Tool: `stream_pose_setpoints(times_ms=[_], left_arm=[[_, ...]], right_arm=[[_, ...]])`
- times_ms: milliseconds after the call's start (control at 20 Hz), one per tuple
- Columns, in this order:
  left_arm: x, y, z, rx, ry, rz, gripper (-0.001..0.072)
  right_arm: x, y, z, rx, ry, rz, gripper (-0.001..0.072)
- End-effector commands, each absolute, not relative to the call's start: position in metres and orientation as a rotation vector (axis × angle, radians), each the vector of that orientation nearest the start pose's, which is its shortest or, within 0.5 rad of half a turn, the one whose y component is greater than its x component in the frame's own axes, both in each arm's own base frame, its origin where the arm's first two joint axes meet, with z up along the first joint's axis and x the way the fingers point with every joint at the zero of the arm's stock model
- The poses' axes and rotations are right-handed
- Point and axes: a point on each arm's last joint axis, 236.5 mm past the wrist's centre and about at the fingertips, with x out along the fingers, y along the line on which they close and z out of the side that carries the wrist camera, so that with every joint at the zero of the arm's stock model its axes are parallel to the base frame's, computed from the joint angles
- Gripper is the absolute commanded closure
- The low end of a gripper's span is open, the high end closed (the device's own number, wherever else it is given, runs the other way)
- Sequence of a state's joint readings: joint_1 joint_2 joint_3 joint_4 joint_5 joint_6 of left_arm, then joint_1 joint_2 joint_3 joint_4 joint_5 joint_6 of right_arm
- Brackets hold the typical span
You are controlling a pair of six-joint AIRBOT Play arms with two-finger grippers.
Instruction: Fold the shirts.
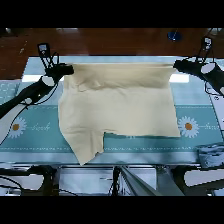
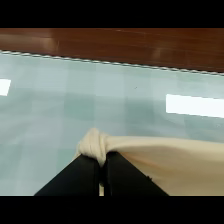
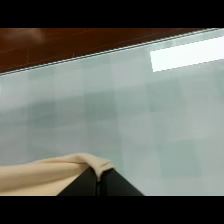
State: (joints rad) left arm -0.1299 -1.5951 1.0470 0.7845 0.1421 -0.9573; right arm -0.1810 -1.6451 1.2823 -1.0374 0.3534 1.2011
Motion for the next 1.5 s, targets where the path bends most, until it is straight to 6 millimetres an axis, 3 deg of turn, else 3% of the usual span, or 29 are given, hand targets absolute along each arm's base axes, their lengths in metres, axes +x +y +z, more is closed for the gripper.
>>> stream_pose_setpoints(times_ms=[0,100,250,400,500,700,950,1000,1100,1200,1250,1300,1350,1450], left_arm=[[0.571,-0.047,-0.009,-0.112,0.442,0.02,0.068],[0.561,-0.053,-0.009,-0.138,0.526,-0.055,0.068],[0.52,-0.053,-0.026,-0.226,0.758,-0.206,0.068],[0.477,-0.043,-0.048,-0.342,0.963,-0.289,0.068],[0.462,-0.042,-0.06,-0.378,1.037,-0.32,0.0679],[0.458,-0.056,-0.079,-0.365,1.079,-0.348,0.0679],[0.462,-0.068,-0.088,-0.342,1.078,-0.353,0.0675],[0.462,-0.067,-0.088,-0.342,1.077,-0.351,0.064],[0.462,-0.061,-0.081,-0.354,1.078,-0.357,0.0325],[0.46,-0.042,-0.057,-0.359,1.08,-0.377,0.0285],[0.455,-0.026,-0.042,-0.343,1.09,-0.382,0.0285],[0.445,-0.003,-0.029,-0.327,1.123,-0.354,0.0286],[0.429,0.022,-0.021,-0.329,1.181,-0.294,0.0286],[0.383,0.059,-0.016,-0.373,1.309,-0.2,0.0286]], right_arm=[[0.559,-0.049,-0.023,0.271,0.749,-0.004,0.0697],[0.545,-0.043,-0.025,0.281,0.815,0.031,0.0698],[0.524,-0.048,-0.022,0.305,0.887,0.055,0.0697],[0.491,-0.049,-0.042,0.338,1.042,0.091,0.0697],[0.476,-0.045,-0.053,0.342,1.117,0.114,0.0697],[0.473,-0.031,-0.063,0.336,1.152,0.143,0.0697],[0.472,-0.027,-0.076,0.398,1.185,0.112,0.0696],[0.471,-0.026,-0.076,0.406,1.189,0.113,0.0693],[0.468,-0.02,-0.071,0.431,1.197,0.132,0.056],[0.467,-0.025,-0.047,0.413,1.174,0.159,0.0557],[0.464,-0.031,-0.028,0.381,1.155,0.173,0.0494],[0.458,-0.042,-0.007,0.331,1.144,0.176,0.0345],[0.447,-0.06,0.009,0.27,1.152,0.147,0.0272],[0.399,-0.11,0.018,0.128,1.286,0.012,0.0273]])
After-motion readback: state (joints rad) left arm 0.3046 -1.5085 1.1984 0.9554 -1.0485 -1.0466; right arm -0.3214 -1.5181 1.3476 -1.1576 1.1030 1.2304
